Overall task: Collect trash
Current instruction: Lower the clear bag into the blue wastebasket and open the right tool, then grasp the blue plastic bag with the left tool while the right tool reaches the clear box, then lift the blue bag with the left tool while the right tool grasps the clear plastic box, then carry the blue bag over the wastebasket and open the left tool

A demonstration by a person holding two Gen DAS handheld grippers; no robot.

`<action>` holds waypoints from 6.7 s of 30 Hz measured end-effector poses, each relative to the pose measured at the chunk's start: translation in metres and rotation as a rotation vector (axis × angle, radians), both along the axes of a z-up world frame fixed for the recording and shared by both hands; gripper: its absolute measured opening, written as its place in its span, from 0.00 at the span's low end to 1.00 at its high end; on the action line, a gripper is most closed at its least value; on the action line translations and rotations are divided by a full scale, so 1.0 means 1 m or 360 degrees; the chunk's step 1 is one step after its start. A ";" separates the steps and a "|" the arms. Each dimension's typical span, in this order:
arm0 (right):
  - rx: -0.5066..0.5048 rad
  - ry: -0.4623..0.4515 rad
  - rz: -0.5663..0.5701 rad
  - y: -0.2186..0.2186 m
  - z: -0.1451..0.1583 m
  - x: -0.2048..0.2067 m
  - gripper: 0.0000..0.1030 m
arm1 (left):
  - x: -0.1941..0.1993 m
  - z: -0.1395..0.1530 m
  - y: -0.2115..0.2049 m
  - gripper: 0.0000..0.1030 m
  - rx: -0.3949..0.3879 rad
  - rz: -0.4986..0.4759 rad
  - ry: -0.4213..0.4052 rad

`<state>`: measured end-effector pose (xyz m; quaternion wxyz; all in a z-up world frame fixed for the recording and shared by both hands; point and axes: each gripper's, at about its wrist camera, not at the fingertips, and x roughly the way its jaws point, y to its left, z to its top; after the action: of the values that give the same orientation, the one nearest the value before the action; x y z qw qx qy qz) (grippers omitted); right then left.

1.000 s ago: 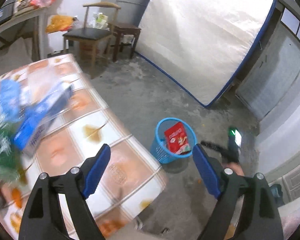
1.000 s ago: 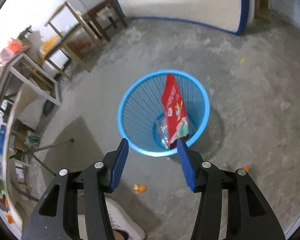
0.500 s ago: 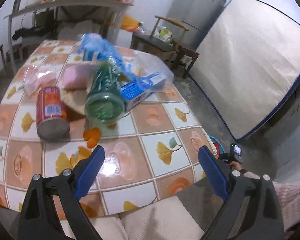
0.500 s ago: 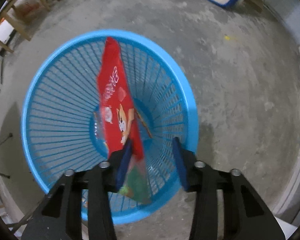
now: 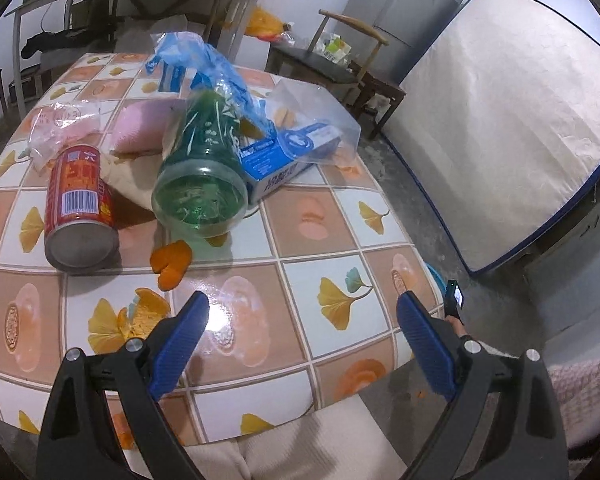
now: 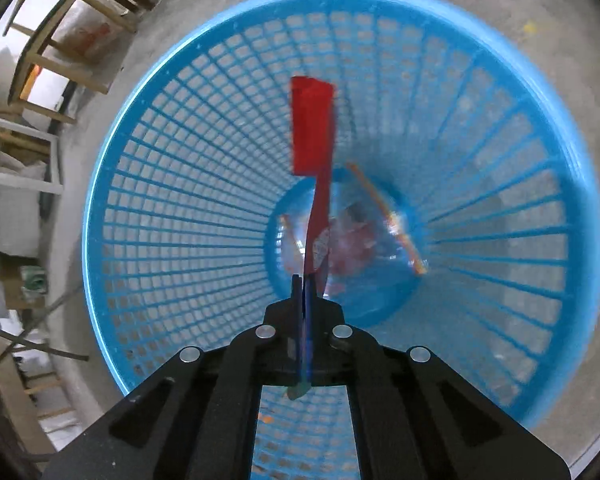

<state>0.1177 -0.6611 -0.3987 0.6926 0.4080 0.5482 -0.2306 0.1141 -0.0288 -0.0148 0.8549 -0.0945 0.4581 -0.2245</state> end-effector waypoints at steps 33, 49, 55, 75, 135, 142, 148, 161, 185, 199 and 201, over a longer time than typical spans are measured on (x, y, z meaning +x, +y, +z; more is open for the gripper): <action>-0.0852 -0.0414 0.0381 0.172 0.279 -0.046 0.78 | -0.025 0.008 0.068 0.90 0.0083 0.0336 -0.0220; -0.0998 -0.0823 0.1117 0.445 0.398 0.011 0.92 | -0.023 0.006 0.151 0.95 0.0016 0.0593 -0.0131; -0.0959 -0.1019 0.1141 0.470 0.427 0.017 0.92 | -0.009 0.018 0.162 0.95 -0.0073 0.0535 -0.0184; -0.0587 -0.1014 0.1013 0.454 0.434 0.067 0.92 | 0.213 0.069 -0.001 0.95 0.0453 -0.0297 -0.0298; -0.0642 -0.0683 0.1427 0.465 0.380 0.203 0.85 | 0.156 0.108 0.067 0.00 0.0205 0.0008 -0.0382; -0.0668 -0.0707 0.1401 0.460 0.387 0.197 0.82 | 0.153 0.109 0.064 0.00 0.0204 -0.0011 -0.0392; -0.0677 -0.0768 0.1360 0.455 0.401 0.190 0.81 | 0.152 0.112 0.064 0.00 0.0205 -0.0019 -0.0408; -0.0469 -0.1007 0.1157 0.403 0.441 0.134 0.81 | 0.137 0.127 0.030 0.00 0.0205 -0.0134 -0.0466; -0.0421 -0.0736 0.0258 0.172 0.375 -0.055 0.81 | 0.093 0.021 -0.312 0.00 0.0218 -0.1021 0.0008; -0.0260 -0.0435 -0.0013 0.088 0.283 -0.078 0.81 | 0.081 -0.110 -0.496 0.00 0.0410 -0.1234 0.0377; -0.0257 -0.0390 -0.0053 0.074 0.271 -0.082 0.81 | 0.083 -0.124 -0.517 0.01 0.0429 -0.1256 0.0386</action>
<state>0.0354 -0.5874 -0.1278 0.7810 0.3852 0.4323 -0.2340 0.1972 -0.5463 -0.1386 0.6482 0.1746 0.5815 -0.4595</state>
